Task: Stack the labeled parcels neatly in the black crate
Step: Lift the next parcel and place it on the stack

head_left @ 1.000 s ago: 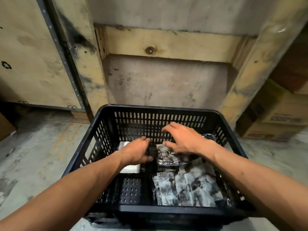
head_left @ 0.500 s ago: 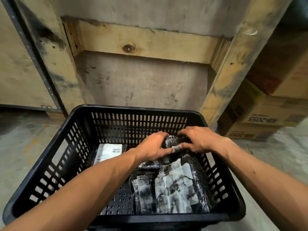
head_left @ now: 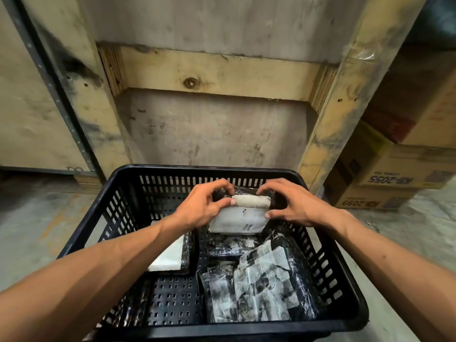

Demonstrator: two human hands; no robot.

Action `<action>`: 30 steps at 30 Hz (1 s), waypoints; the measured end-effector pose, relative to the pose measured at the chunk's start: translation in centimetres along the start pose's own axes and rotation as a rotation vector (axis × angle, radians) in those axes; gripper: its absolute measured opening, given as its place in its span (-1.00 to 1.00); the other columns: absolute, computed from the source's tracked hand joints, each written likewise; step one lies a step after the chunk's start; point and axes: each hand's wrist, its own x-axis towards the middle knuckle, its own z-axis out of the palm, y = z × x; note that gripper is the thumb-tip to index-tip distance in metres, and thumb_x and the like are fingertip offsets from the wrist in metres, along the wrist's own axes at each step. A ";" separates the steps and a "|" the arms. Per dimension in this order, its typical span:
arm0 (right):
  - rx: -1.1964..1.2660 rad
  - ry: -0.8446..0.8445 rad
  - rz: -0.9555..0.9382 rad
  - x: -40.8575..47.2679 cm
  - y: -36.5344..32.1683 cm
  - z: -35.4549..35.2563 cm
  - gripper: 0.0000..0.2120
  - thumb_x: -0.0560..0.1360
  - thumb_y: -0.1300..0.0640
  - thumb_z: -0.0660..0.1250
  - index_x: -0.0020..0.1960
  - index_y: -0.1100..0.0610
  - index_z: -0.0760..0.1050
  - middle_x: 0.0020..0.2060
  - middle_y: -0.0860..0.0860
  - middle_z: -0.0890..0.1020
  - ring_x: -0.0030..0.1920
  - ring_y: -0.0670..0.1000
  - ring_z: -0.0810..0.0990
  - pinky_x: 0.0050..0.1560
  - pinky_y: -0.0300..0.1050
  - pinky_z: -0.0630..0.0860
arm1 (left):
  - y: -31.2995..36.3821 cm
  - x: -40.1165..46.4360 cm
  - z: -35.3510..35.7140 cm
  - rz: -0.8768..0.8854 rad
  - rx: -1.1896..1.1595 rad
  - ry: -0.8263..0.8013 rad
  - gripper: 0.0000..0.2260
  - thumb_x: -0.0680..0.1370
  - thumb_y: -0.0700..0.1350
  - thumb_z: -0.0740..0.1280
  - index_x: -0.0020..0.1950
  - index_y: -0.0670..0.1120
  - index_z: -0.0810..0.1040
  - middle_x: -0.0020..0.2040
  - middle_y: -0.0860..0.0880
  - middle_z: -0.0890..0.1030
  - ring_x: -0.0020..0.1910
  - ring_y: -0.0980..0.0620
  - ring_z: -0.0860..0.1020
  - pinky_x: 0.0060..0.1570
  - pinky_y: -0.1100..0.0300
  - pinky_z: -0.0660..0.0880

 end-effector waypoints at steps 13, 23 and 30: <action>0.534 0.381 -0.055 3.5 -6.3 1.5 -0.57 0.49 -0.11 0.52 0.31 -0.39 0.52 0.23 -0.04 0.53 0.25 0.06 0.54 0.31 0.24 0.54 | 3.3 -2.9 -7.6 -0.051 -0.123 0.103 -0.75 0.51 -0.15 0.52 0.17 0.06 0.73 0.18 -0.03 0.60 0.15 0.15 0.58 0.09 0.50 0.44; 0.677 0.513 -0.052 4.2 -10.3 1.1 -0.24 0.45 -0.16 0.54 0.51 -0.42 0.24 0.45 -0.12 0.24 0.43 -0.04 0.36 0.35 0.07 0.51 | 4.2 -3.3 -9.9 -0.067 -0.522 0.417 -0.63 0.41 -0.41 0.53 0.09 -0.02 0.76 0.12 -0.05 0.74 0.06 0.01 0.70 -0.03 0.27 0.63; 0.772 0.686 -0.008 5.3 -14.2 3.1 -0.24 0.49 -0.19 0.49 0.53 -0.44 0.15 0.36 0.00 0.27 0.41 -0.01 0.35 0.46 -0.07 0.35 | 6.6 -2.6 -8.4 -0.070 -0.829 0.600 -0.62 0.47 -0.42 0.47 0.12 0.02 0.71 0.17 -0.16 0.70 0.08 -0.18 0.70 0.00 -0.07 0.67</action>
